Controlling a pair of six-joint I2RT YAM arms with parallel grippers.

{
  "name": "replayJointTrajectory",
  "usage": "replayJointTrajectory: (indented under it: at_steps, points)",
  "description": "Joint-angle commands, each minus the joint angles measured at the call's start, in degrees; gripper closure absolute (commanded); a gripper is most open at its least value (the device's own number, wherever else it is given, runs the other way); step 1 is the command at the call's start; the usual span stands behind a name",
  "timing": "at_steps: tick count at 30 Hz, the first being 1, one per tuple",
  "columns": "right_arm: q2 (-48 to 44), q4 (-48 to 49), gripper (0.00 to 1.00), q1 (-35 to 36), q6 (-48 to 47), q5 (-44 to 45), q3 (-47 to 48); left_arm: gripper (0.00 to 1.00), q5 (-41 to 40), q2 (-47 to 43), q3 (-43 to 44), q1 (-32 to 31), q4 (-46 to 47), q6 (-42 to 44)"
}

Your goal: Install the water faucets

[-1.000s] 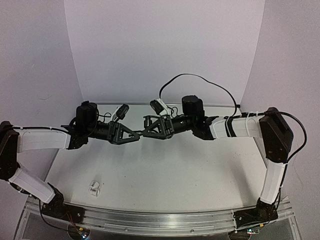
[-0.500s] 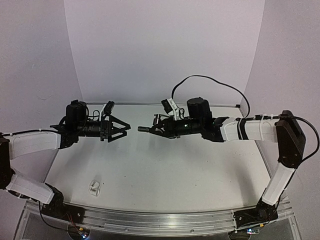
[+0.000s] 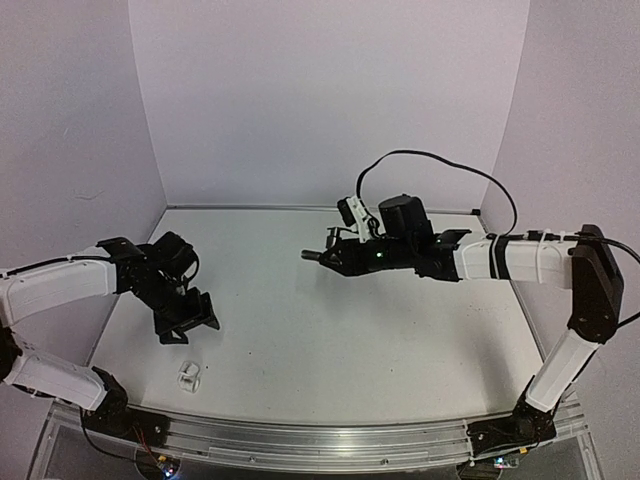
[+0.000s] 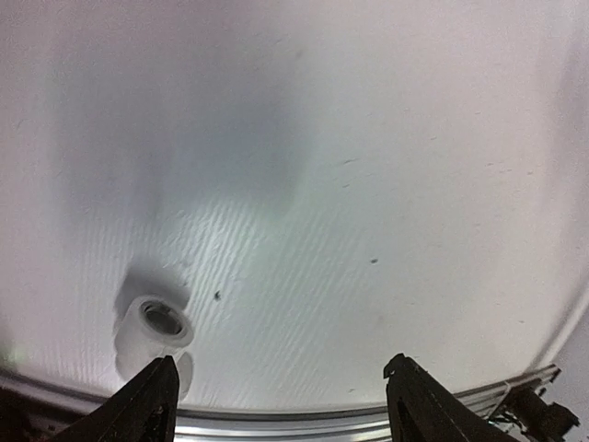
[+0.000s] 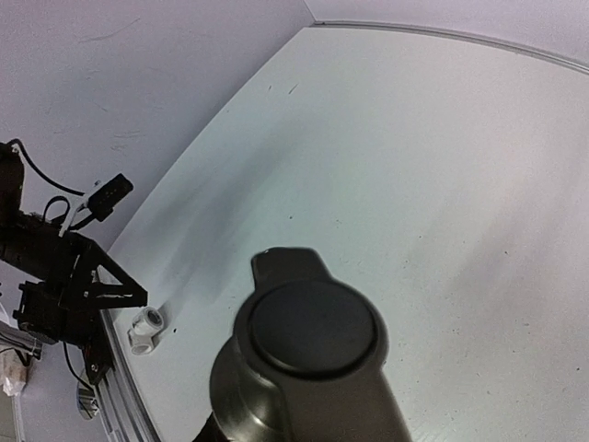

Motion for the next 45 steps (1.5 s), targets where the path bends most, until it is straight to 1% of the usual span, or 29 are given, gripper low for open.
replayJointTrajectory:
  at_steps: [1,4,9,12,16,18,23,27,29,32,33,35,36,38,41,43,45]
  points:
    - [-3.2,2.1,1.00,0.0,-2.6,-1.5,-0.7,0.19,-11.6,2.4,1.7,-5.9,-16.7,-12.6]
    - [-4.1,2.7,1.00,0.0,-2.8,-1.4,-1.9,0.18,-10.6,4.0,-0.7,-9.4,-16.6,-15.3]
    - [-4.7,3.6,1.00,0.0,-3.0,-2.3,-2.8,0.15,-12.6,9.6,0.1,-13.7,-15.0,-14.2]
    - [-4.8,4.0,1.00,0.0,-2.7,-3.1,-3.1,0.17,-11.0,12.8,-1.0,-14.6,-11.1,-11.4]
    - [-5.7,5.1,1.00,0.0,-2.3,-3.5,-4.3,0.21,-12.6,14.8,-2.1,-14.6,-7.0,-7.8]
    - [-6.2,5.3,1.00,0.0,-2.1,-3.6,-4.7,0.25,-13.2,16.0,-2.5,-14.6,-5.5,-6.8]
    - [-7.6,5.5,1.00,0.0,-1.5,-3.6,-6.0,0.28,-12.9,19.3,-4.1,-14.2,-0.8,-5.1]
    - [-8.7,5.7,1.00,0.0,-1.0,-3.2,-7.2,0.44,-16.4,22.0,-0.4,-14.2,0.8,-1.9]
    - [-9.0,5.7,1.00,0.0,-0.9,-2.7,-7.5,0.51,-18.3,24.7,3.6,-14.2,1.3,1.8]
    - [-9.9,5.7,1.00,0.0,-1.0,-1.7,-8.0,0.65,-21.5,31.2,11.5,-14.3,1.5,9.7]
    - [-10.3,5.7,1.00,0.0,-1.1,-1.1,-8.2,0.69,-22.7,33.6,14.7,-14.3,1.6,12.2]
    - [-11.4,5.6,1.00,0.0,-1.1,0.0,-8.6,0.73,-25.6,37.4,19.4,-14.3,2.4,16.4]
    - [-12.1,5.4,1.00,0.0,-1.2,0.7,-9.0,0.75,-25.8,38.9,21.4,-14.2,3.6,19.0]
    - [-13.5,5.1,1.00,0.0,-1.4,1.9,-9.9,0.77,-24.7,40.9,23.9,-14.3,7.5,24.3]
    - [-15.0,4.5,1.00,0.0,-1.8,3.9,-11.0,0.83,-21.4,42.9,25.3,-14.3,13.8,30.9]
    - [-15.5,4.0,1.00,0.0,-1.9,4.6,-11.3,0.87,-19.9,44.6,27.0,-14.2,15.9,33.3]
    - [-15.8,3.6,1.00,0.0,-1.9,4.9,-11.6,0.91,-19.2,46.5,29.8,-14.1,16.2,34.8]
